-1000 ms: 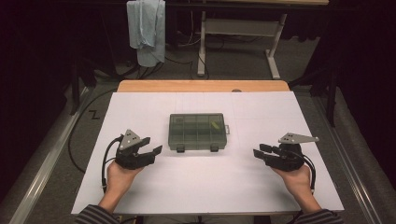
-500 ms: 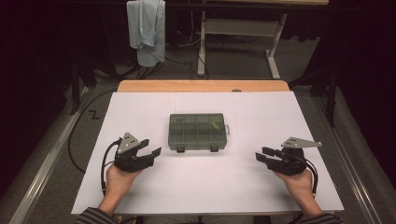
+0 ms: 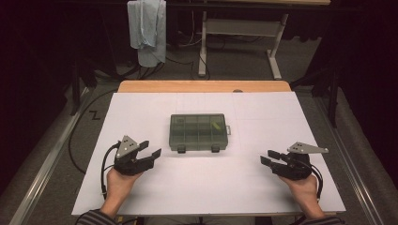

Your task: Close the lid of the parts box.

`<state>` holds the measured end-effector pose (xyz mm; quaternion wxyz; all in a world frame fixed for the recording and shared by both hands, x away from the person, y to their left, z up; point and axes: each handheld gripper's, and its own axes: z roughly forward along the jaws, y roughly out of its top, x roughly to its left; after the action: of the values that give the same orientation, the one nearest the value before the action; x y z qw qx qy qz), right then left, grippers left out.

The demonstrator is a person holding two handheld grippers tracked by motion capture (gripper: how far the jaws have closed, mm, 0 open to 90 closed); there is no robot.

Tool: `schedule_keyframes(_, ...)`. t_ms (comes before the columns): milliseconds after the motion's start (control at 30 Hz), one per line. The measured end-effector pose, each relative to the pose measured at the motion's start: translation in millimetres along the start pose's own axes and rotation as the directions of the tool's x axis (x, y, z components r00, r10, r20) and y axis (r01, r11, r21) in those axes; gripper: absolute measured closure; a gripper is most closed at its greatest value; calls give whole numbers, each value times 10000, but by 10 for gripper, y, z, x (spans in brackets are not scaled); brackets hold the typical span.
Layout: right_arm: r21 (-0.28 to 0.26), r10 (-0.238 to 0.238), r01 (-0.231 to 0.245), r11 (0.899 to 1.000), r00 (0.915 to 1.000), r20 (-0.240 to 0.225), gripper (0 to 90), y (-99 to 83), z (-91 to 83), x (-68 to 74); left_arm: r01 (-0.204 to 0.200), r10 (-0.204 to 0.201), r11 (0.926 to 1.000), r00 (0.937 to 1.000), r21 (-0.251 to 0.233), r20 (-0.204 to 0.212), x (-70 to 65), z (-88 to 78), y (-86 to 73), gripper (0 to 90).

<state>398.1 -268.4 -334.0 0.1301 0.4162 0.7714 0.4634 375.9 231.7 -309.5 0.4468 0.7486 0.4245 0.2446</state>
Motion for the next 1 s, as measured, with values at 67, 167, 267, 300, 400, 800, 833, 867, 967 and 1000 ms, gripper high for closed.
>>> schedule_keyframes(67, -55, 89, -89, 9999, 10000, 22, 548, -19, -11, -8, 19, -19, 10000, 10000, 5, -16, 6, -5, -14, 411)
schedule_keyframes(167, -109, 92, -91, 9999, 9999, 71, 544, -41, -20, -20, 73, -73, 10000, 10000, 2, -34, 15, -6, -35, 411)
schedule_keyframes(267, -191, 76, -73, 9998, 9999, 141, 537, -64, -28, -35, 151, -151, 9999, 9998, -3, -86, 28, -8, -58, 411)
schedule_keyframes(300, -205, 147, -145, 9997, 9998, 135, 535, -70, -32, -35, 169, -168, 9999, 9998, 23, -84, 36, -12, -63, 411)
schedule_keyframes(400, -304, 120, -113, 9995, 9997, 213, 528, -90, -38, -52, 223, -224, 9997, 9997, -38, -121, 45, -18, -76, 411)
schedule_keyframes(800, -318, 262, -252, 9992, 9992, 314, 514, -152, -43, -79, 336, -336, 9994, 9993, -7, -131, 53, -21, -121, 410)
schedule_keyframes(833, -311, 280, -270, 9991, 9991, 326, 514, -156, -44, -81, 334, -334, 9994, 9994, 0, -124, 54, -22, -123, 410)
schedule_keyframes(867, -314, 261, -250, 9992, 9991, 342, 513, -158, -45, -84, 356, -356, 9994, 9993, -12, -133, 56, -22, -126, 410)
schedule_keyframes(967, -336, 268, -256, 9991, 9990, 366, 510, -167, -45, -90, 381, -380, 9993, 9992, 30, -151, 62, -21, -137, 410)
schedule_keyframes(1000, -359, 281, -268, 9990, 9989, 363, 510, -170, -44, -91, 405, -404, 9992, 9990, 21, -168, 64, -23, -141, 410)
